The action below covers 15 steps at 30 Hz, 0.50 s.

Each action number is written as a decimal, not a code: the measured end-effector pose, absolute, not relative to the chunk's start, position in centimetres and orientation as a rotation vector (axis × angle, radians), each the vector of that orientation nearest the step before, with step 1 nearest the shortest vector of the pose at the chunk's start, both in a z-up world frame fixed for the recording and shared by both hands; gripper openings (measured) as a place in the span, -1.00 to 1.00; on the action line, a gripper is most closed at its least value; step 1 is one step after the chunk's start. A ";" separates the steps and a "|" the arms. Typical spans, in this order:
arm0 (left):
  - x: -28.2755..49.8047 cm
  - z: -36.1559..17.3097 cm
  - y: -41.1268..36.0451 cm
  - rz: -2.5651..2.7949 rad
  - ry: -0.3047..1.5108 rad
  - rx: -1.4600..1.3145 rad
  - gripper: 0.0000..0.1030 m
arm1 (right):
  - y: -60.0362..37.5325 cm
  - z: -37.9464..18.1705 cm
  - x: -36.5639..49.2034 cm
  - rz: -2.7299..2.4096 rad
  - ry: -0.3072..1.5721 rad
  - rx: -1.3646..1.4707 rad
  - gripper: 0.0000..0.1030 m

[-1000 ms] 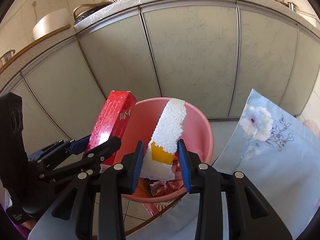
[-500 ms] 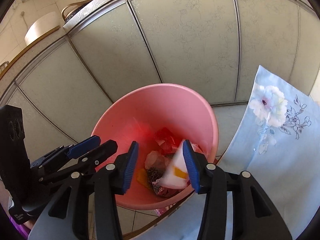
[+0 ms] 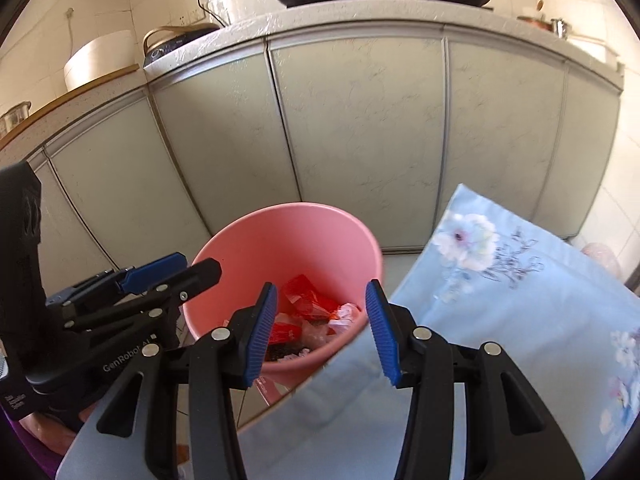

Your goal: Collect trash

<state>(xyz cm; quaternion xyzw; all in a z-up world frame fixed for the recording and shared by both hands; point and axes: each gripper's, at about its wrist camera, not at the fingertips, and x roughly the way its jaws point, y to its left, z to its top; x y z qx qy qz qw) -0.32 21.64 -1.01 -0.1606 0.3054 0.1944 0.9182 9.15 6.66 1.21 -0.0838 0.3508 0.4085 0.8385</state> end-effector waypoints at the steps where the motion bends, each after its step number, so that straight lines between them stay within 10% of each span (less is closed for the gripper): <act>1: -0.6 -0.7 21.1 0.399 0.624 -0.320 -0.17 | 6.1 1.5 8.7 0.857 0.729 -0.181 -0.09; 15: -3.5 1.9 17.5 0.425 0.597 -0.273 -0.23 | 1.7 2.7 5.0 0.753 0.662 -0.183 0.07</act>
